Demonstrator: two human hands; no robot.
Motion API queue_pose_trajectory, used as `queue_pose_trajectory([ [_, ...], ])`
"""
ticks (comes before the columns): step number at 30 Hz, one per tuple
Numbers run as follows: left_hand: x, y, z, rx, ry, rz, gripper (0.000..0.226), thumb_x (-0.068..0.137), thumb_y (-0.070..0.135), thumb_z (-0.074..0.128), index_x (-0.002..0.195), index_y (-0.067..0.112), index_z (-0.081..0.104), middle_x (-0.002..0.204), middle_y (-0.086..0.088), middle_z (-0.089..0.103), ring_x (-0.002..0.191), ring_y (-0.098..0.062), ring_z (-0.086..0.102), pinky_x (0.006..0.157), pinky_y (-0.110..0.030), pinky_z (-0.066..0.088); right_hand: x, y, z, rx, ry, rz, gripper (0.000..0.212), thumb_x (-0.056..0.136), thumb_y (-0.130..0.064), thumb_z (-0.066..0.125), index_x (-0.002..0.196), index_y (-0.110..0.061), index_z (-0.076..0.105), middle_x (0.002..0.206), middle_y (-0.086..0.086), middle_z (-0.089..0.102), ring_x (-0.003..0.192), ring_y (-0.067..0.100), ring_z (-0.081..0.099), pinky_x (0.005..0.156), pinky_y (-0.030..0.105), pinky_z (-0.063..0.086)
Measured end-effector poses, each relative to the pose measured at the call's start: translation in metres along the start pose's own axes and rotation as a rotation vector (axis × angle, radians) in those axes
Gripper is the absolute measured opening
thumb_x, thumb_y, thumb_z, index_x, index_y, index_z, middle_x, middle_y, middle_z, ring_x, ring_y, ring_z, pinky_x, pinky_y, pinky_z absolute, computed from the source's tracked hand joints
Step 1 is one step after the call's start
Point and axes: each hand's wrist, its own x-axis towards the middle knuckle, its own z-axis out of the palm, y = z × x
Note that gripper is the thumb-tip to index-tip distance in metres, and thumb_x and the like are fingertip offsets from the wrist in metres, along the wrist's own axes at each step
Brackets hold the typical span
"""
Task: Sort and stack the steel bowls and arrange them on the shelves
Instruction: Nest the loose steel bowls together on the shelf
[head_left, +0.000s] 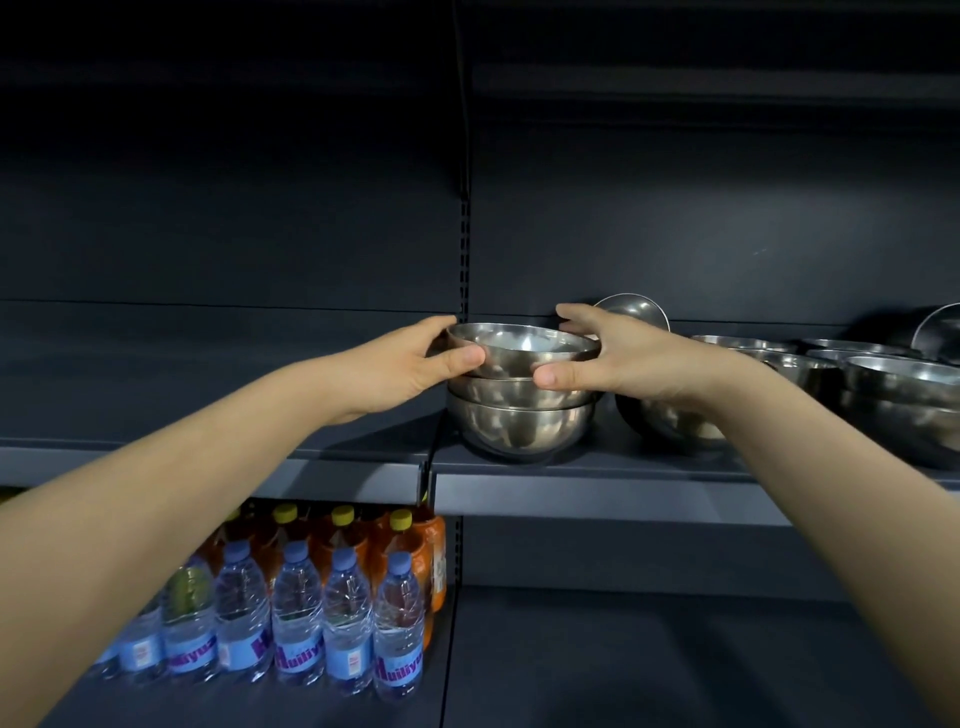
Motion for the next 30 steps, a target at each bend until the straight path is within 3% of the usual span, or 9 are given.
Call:
queue_pose_trajectory([
  [8, 0.0032, 0.0073, -0.0033, 0.005, 0.002, 0.035, 0.125, 0.044, 0.085, 0.064, 0.146, 0.023, 0.03, 0.145, 0.003, 0.044, 0.134, -0.012, 0.04, 0.114, -0.04, 0.03, 0.0016, 0.0003, 0.0004, 0.038, -0.002, -0.012, 0.119, 0.046, -0.06, 0.069, 0.15, -0.034, 0.017, 0.152, -0.007, 0.031, 0.138, 0.014, 0.033, 0.107, 0.026, 0.026],
  [14, 0.0026, 0.0027, 0.0001, 0.028, 0.002, 0.007, 0.098, 0.067, 0.074, 0.059, 0.143, 0.019, 0.033, 0.139, 0.003, 0.048, 0.129, -0.013, 0.044, 0.114, -0.039, 0.032, 0.0068, 0.0022, -0.0034, 0.091, -0.025, 0.002, 0.121, 0.042, -0.063, 0.072, 0.148, -0.039, 0.02, 0.153, -0.007, 0.029, 0.138, 0.017, 0.033, 0.116, 0.039, 0.025],
  [19, 0.0006, 0.0053, 0.0001, 0.057, 0.0, 0.014, 0.094, 0.063, 0.065, 0.054, 0.143, 0.02, 0.032, 0.133, 0.012, 0.044, 0.128, -0.009, 0.04, 0.112, -0.031, 0.03, 0.0084, 0.0029, -0.0046, 0.154, -0.082, 0.001, 0.111, 0.051, -0.058, 0.071, 0.148, -0.036, 0.022, 0.153, -0.005, 0.029, 0.134, 0.015, 0.038, 0.106, 0.028, 0.032],
  [25, -0.002, 0.0081, 0.0018, 0.049, -0.007, 0.008, 0.041, 0.065, 0.046, 0.062, 0.101, 0.043, 0.041, 0.106, 0.026, 0.051, 0.103, 0.008, 0.05, 0.091, -0.012, 0.038, 0.008, 0.004, -0.0055, 0.135, -0.075, -0.003, 0.112, 0.052, -0.06, 0.069, 0.149, -0.034, 0.021, 0.145, -0.003, 0.039, 0.127, 0.014, 0.045, 0.104, 0.027, 0.034],
  [27, -0.0018, 0.0069, 0.0019, 0.024, -0.012, 0.019, 0.049, 0.07, 0.04, 0.064, 0.113, 0.037, 0.041, 0.105, 0.025, 0.052, 0.099, 0.012, 0.05, 0.089, -0.01, 0.04, 0.0079, 0.0035, -0.0067, 0.13, -0.076, -0.003, 0.112, 0.051, -0.057, 0.071, 0.149, -0.035, 0.021, 0.147, -0.003, 0.037, 0.129, 0.014, 0.043, 0.103, 0.026, 0.032],
  [30, -0.0015, 0.0072, 0.0023, 0.028, -0.026, 0.033, 0.079, 0.071, 0.037, 0.065, 0.14, 0.02, 0.031, 0.104, 0.025, 0.051, 0.097, 0.013, 0.049, 0.081, -0.007, 0.04, 0.0096, 0.0019, -0.0075, 0.144, -0.077, -0.007, 0.111, 0.051, -0.053, 0.076, 0.148, -0.037, 0.023, 0.15, 0.0, 0.034, 0.126, 0.012, 0.041, 0.101, 0.025, 0.032],
])
